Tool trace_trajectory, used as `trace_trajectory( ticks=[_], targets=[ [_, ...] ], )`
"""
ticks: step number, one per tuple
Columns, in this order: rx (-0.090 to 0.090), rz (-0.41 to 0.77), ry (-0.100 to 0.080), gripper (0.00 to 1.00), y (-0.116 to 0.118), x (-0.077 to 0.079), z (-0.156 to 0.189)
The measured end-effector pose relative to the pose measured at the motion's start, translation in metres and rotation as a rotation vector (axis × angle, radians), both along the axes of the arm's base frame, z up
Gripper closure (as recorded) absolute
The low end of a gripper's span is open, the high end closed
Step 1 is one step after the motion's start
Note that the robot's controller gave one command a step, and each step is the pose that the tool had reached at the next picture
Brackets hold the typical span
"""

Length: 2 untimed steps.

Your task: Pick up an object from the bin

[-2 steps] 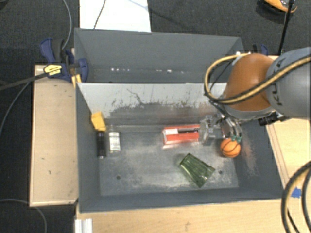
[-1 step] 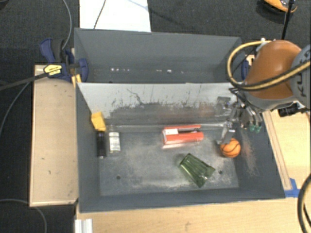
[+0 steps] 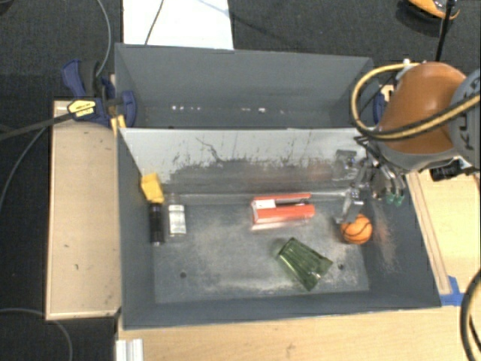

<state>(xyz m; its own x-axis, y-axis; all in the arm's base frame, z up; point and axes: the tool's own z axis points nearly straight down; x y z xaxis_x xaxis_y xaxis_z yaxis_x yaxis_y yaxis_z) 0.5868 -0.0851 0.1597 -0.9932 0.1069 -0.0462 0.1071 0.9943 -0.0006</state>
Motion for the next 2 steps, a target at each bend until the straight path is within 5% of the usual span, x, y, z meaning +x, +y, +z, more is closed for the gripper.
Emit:
trace_trajectory(
  ticks=[1,2],
  targets=[
    [-0.005,0.081,-0.007,0.0,-0.021,0.001,-0.043],
    [0.001,0.022,0.001,0.0,-0.033,-0.015,-0.072]
  ],
)
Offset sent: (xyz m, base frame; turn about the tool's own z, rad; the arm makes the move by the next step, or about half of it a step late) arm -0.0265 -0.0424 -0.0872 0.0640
